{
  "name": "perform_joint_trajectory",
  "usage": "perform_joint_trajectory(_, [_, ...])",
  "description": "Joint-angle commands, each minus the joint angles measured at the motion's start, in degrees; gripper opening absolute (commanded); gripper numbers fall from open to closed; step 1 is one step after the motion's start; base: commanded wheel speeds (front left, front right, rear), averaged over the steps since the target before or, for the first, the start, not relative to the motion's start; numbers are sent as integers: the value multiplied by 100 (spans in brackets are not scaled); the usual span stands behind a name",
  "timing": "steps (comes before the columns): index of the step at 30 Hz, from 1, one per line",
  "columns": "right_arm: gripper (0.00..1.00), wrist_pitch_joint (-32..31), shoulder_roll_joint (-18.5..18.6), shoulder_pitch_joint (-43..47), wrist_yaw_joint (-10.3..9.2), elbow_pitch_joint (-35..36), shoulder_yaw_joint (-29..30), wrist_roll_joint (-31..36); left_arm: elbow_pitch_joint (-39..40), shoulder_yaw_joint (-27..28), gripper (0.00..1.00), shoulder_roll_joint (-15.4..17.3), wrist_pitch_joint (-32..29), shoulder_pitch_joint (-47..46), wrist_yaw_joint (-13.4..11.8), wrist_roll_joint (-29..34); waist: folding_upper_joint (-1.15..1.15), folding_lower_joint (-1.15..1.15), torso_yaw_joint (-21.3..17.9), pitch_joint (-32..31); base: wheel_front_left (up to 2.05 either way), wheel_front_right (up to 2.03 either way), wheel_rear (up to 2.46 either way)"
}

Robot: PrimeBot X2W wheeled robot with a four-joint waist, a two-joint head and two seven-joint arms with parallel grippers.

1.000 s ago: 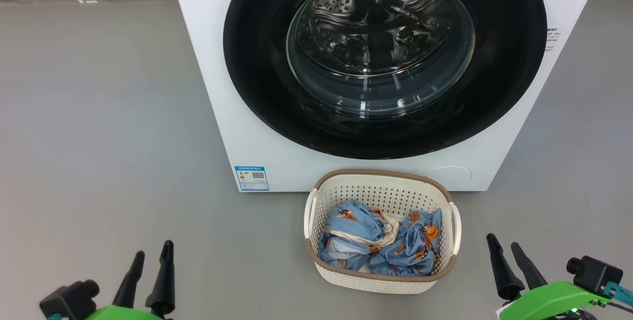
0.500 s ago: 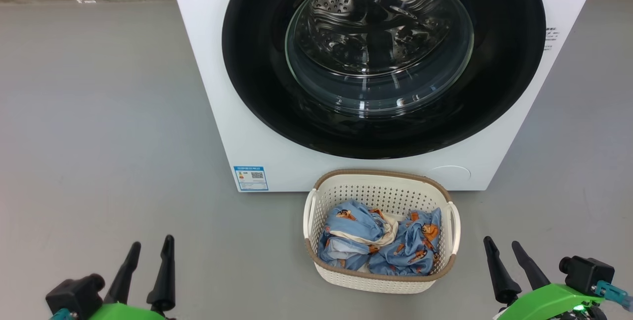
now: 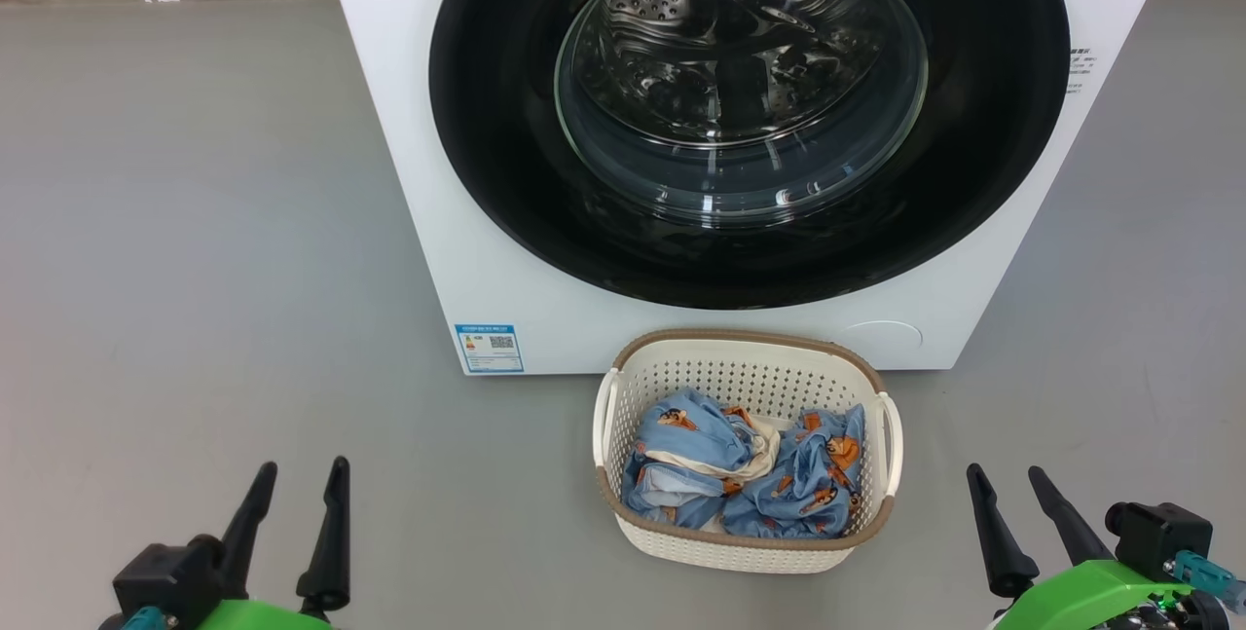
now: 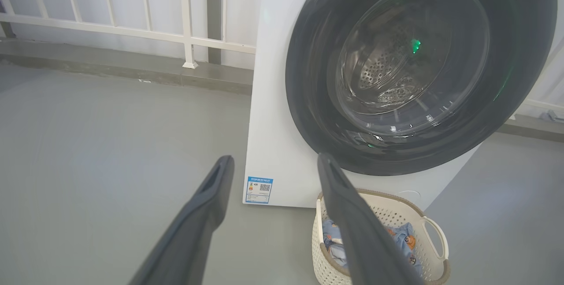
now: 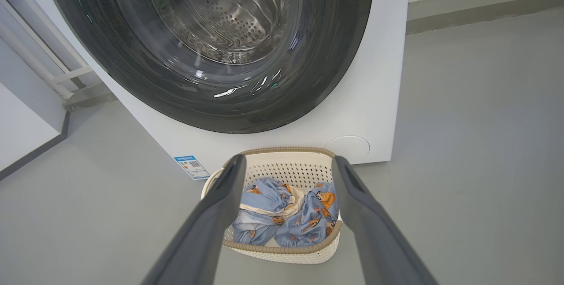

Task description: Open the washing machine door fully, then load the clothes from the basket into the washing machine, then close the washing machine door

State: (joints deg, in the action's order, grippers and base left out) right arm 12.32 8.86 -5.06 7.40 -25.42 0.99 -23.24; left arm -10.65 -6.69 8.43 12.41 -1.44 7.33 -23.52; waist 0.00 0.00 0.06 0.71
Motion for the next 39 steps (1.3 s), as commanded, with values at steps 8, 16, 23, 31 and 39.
perform_joint_trajectory(8, [100,219,81,-141,9,106,21,620,77,160,100,229,214,-298,15,569,0,0,-27,12,0,0,0])
perform_joint_trajectory(16, [100,264,49,-96,9,156,125,823,-10,191,100,242,259,-327,15,608,0,0,-49,52,0,0,0])
perform_joint_trajectory(23, [100,264,10,-83,9,197,198,850,-159,219,100,247,259,-363,15,440,0,0,-60,77,0,0,0])
perform_joint_trajectory(31, [100,265,-23,-74,9,232,258,876,-248,184,100,299,259,-398,15,396,0,0,-68,96,0,0,0])
perform_joint_trajectory(39, [100,265,-41,-78,9,246,312,888,-174,139,100,318,259,-402,15,507,0,0,-65,108,38,23,-62])
